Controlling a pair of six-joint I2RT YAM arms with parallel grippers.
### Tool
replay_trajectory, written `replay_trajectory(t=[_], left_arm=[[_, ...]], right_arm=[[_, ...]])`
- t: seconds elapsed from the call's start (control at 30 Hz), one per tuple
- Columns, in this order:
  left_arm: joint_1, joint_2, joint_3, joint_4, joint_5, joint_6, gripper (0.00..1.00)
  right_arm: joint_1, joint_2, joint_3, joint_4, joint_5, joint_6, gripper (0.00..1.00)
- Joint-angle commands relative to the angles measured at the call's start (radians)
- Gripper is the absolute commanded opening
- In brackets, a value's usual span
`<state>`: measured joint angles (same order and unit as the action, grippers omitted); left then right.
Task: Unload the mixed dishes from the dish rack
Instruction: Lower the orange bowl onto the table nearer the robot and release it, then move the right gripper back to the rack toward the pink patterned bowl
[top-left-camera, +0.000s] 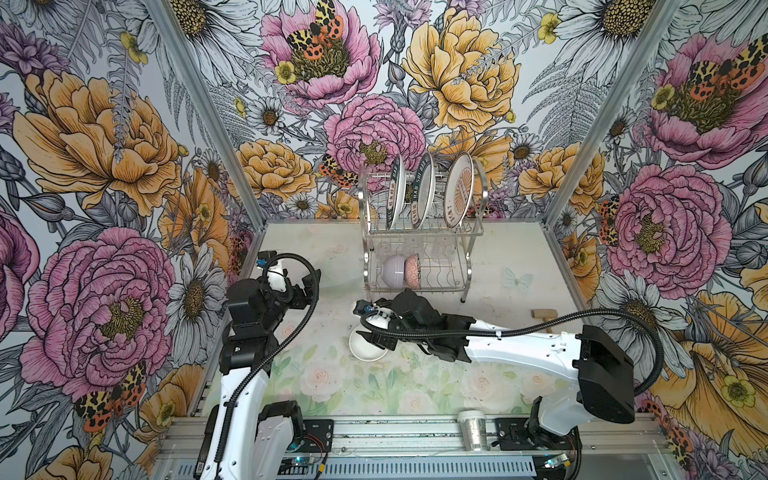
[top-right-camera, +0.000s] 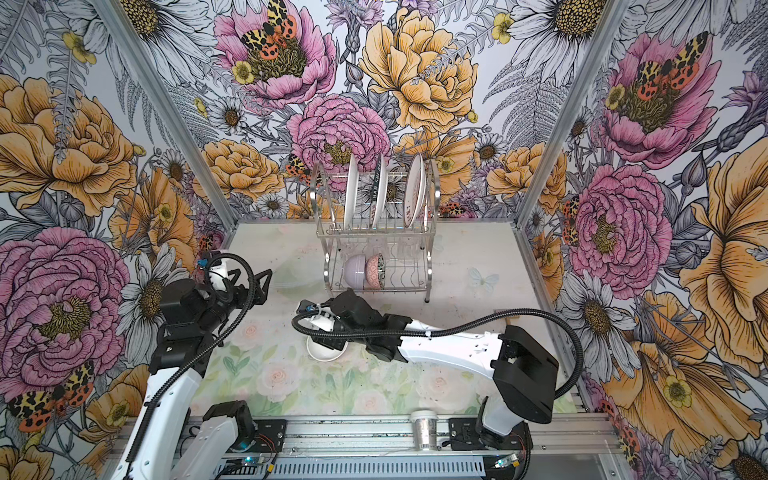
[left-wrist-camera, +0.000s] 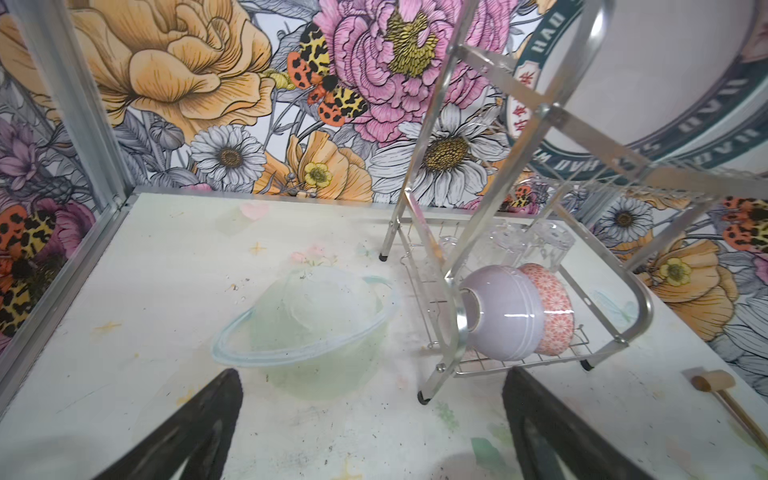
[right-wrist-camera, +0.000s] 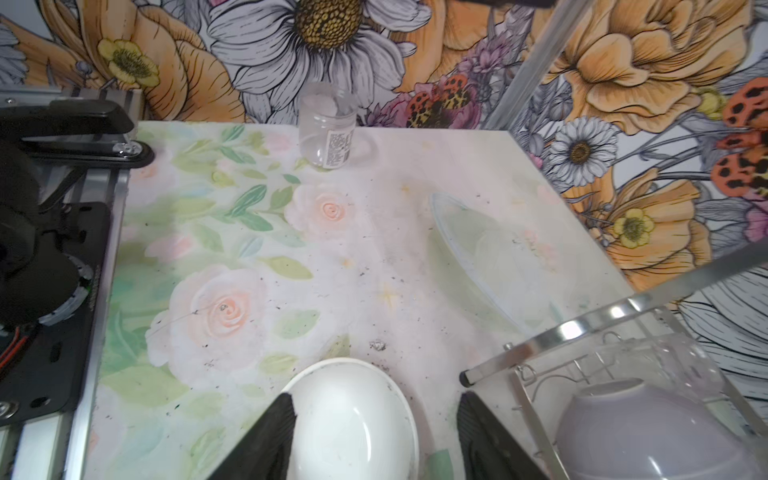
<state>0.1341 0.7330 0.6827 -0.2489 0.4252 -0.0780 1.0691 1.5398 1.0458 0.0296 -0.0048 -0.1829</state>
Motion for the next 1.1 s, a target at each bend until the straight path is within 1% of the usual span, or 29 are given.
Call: replay_trajectory(t=[0.0, 0.17, 0.33, 0.43, 0.53, 0.63, 0.7, 0.77, 0.93, 1.07], left_arm=[[0.007, -0.033, -0.003, -0.056, 0.117, 0.022, 0.99], [-0.006, -0.135, -0.047, -0.061, 0.115, 0.056, 0.99], [-0.037, -0.206, -0.087, -0.061, 0.128, 0.052, 0.99], [-0.085, -0.219, -0.102, -0.061, 0.117, 0.047, 0.99], [-0.154, -0.207, -0.119, -0.056, 0.058, 0.047, 0.99], [-0.251, -0.166, -0.13, -0.048, -0.003, 0.066, 0.99], [-0.311, -0.136, -0.133, -0.039, -0.043, 0.083, 0.99], [-0.36, -0.106, -0.142, -0.02, -0.077, 0.095, 0.99], [-0.41, -0.056, -0.144, 0.004, -0.096, 0.104, 0.99], [-0.445, -0.017, -0.149, 0.035, -0.092, 0.095, 0.99]], right_arm=[[-0.026, -0.065, -0.055, 0.175, 0.082, 0.086, 0.66], [-0.095, -0.151, -0.147, 0.217, 0.073, 0.17, 0.67], [-0.187, -0.23, -0.246, 0.271, 0.067, 0.339, 0.68], [-0.237, -0.279, -0.327, 0.329, 0.082, 0.434, 0.69], [-0.271, -0.313, -0.39, 0.359, 0.091, 0.479, 0.69], [-0.333, -0.341, -0.448, 0.396, 0.104, 0.527, 0.69], [-0.371, -0.348, -0.476, 0.418, 0.078, 0.565, 0.68], [-0.419, -0.331, -0.467, 0.398, 0.015, 0.588, 0.68], [-0.487, -0.281, -0.456, 0.418, -0.086, 0.597, 0.68], [-0.538, -0.196, -0.418, 0.445, -0.21, 0.603, 0.65]])
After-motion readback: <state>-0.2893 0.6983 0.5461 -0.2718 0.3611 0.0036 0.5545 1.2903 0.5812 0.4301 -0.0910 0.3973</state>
